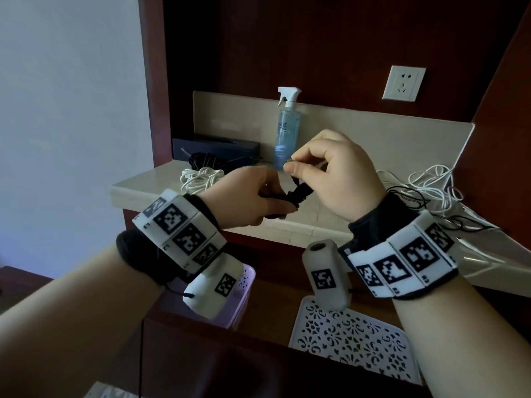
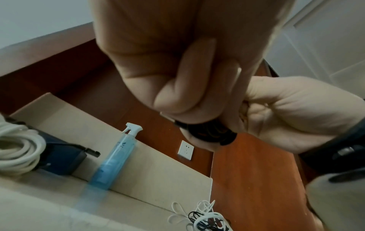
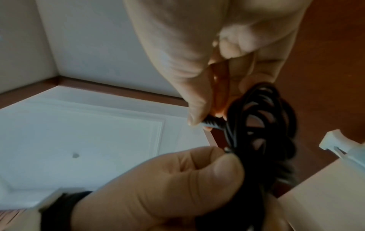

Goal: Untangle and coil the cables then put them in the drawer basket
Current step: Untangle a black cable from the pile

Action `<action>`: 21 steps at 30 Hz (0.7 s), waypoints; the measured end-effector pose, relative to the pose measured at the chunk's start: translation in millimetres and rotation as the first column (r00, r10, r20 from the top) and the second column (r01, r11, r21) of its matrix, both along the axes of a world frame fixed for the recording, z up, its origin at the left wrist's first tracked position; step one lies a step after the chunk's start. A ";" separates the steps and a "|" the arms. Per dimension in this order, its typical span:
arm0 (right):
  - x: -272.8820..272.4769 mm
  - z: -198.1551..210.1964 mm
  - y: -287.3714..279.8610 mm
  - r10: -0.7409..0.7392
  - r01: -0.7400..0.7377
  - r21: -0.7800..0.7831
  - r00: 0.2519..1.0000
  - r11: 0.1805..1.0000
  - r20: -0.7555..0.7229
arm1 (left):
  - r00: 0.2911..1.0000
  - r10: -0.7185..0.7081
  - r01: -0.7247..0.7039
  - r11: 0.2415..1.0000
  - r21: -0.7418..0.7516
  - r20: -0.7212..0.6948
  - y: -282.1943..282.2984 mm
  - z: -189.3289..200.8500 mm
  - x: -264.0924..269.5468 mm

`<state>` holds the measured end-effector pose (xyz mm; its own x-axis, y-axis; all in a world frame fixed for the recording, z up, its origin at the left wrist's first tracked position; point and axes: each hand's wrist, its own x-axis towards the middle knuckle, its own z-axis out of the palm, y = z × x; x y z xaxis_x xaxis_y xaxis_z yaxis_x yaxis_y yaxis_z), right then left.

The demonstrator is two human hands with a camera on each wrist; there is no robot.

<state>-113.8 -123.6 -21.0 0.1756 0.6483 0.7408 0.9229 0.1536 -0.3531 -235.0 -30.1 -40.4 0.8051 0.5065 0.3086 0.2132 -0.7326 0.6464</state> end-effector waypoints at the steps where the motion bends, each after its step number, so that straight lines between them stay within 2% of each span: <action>1: 3.2 2.1 -0.1 0.007 -0.007 0.006 1.000 1.000 -0.004 | 1.000 0.019 -0.019 0.999 0.033 0.005 2.2 3.0 0.7; 3: 9.5 5.0 1.6 0.011 -0.010 -0.052 1.000 0.999 0.006 | 0.998 0.053 -0.055 0.997 0.061 0.026 7.4 8.0 0.4; 5: 14.1 7.1 5.2 0.019 -0.010 -0.191 0.999 0.982 0.044 | 0.996 0.072 -0.075 0.995 0.062 0.049 14.8 11.8 -1.6; 7: 14.0 10.4 8.7 0.049 -0.042 -0.335 0.999 0.941 0.011 | 0.994 0.101 -0.105 0.989 0.106 0.045 23.5 14.9 -5.7; 9: 11.2 15.0 15.0 0.053 -0.058 -0.408 0.998 0.911 -0.025 | 0.993 0.115 -0.116 0.986 0.118 0.016 34.0 18.5 -11.6; 13: 5.7 21.7 39.6 0.034 -0.042 -0.426 0.999 0.904 -0.027 | 0.990 0.137 -0.135 0.987 0.082 -0.023 60.5 25.0 -30.1; 18: 5.7 22.6 78.3 0.014 -0.026 -0.404 0.999 0.915 -0.033 | 0.989 0.150 -0.150 0.989 -0.003 0.004 96.5 26.9 -37.3; 21: 13.3 25.3 96.8 -0.041 0.037 -0.429 0.999 0.902 0.001 | 0.982 0.179 -0.176 0.982 0.063 -0.063 114.6 34.0 -22.6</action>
<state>-100.5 -26.8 4.3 0.2124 0.8955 0.3910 0.9218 -0.0508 -0.3844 -257.7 84.5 -6.4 0.7241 0.6265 0.2884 0.3852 -0.7142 0.5844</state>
